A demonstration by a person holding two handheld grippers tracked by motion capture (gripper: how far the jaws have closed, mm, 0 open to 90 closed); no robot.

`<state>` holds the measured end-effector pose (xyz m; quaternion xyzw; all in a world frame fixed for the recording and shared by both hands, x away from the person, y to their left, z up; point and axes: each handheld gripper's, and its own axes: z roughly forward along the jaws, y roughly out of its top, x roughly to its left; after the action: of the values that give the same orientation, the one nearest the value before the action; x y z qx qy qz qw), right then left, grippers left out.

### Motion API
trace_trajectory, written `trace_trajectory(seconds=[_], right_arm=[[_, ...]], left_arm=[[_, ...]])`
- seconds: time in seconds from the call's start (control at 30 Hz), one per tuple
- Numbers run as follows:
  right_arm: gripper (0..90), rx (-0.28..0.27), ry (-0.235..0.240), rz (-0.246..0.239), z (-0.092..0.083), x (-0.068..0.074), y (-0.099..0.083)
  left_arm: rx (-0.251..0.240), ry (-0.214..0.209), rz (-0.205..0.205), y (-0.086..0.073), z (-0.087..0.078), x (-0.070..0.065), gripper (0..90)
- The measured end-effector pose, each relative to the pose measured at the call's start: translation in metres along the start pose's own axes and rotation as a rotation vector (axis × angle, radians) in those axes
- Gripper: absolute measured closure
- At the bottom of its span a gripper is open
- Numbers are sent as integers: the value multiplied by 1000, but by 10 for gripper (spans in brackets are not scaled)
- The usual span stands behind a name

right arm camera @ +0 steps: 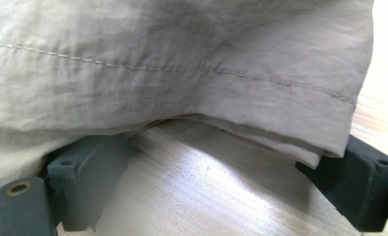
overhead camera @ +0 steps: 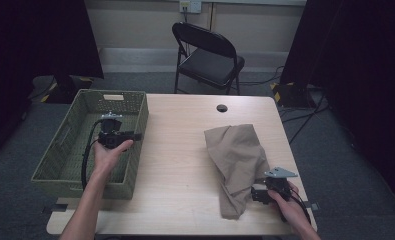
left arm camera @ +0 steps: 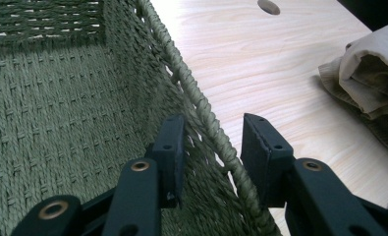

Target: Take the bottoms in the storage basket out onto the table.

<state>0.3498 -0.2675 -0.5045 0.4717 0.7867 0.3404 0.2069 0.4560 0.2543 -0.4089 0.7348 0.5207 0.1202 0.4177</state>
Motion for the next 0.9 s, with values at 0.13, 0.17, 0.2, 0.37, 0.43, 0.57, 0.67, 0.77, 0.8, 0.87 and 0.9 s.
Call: trace_trajectory(seconds=[0.13, 0.17, 0.2, 0.37, 0.43, 0.57, 0.67, 0.77, 0.8, 0.87, 0.9], right_arm=[[107, 0, 0, 0, 0, 0, 0], [107, 0, 0, 0, 0, 0, 0], [107, 0, 0, 0, 0, 0, 0], [107, 0, 0, 0, 0, 0, 0], [107, 0, 0, 0, 0, 0, 0], [107, 0, 0, 0, 0, 0, 0], [107, 0, 0, 0, 0, 0, 0], [107, 0, 0, 0, 0, 0, 0], [107, 0, 0, 0, 0, 0, 0], [107, 0, 0, 0, 0, 0, 0], [107, 0, 0, 0, 0, 0, 0]], left_arm=[[-27, 18, -40, -1, -3, 4, 650], [-28, 14, -48, -2, -4, 6, 652], [-37, 14, -60, -3, -5, 8, 654], [-46, 36, -80, -4, -8, 11, 666], [-50, 34, -86, -4, -9, 13, 666], [-60, 58, -107, -5, -10, 13, 679], [-63, 59, -123, -6, -12, 17, 683], [-73, 64, -135, -7, -14, 20, 687], [-73, 65, -136, -8, -15, 21, 687], [-79, 81, -144, -8, -16, 21, 690], [-80, 87, -145, -8, -16, 21, 693]])
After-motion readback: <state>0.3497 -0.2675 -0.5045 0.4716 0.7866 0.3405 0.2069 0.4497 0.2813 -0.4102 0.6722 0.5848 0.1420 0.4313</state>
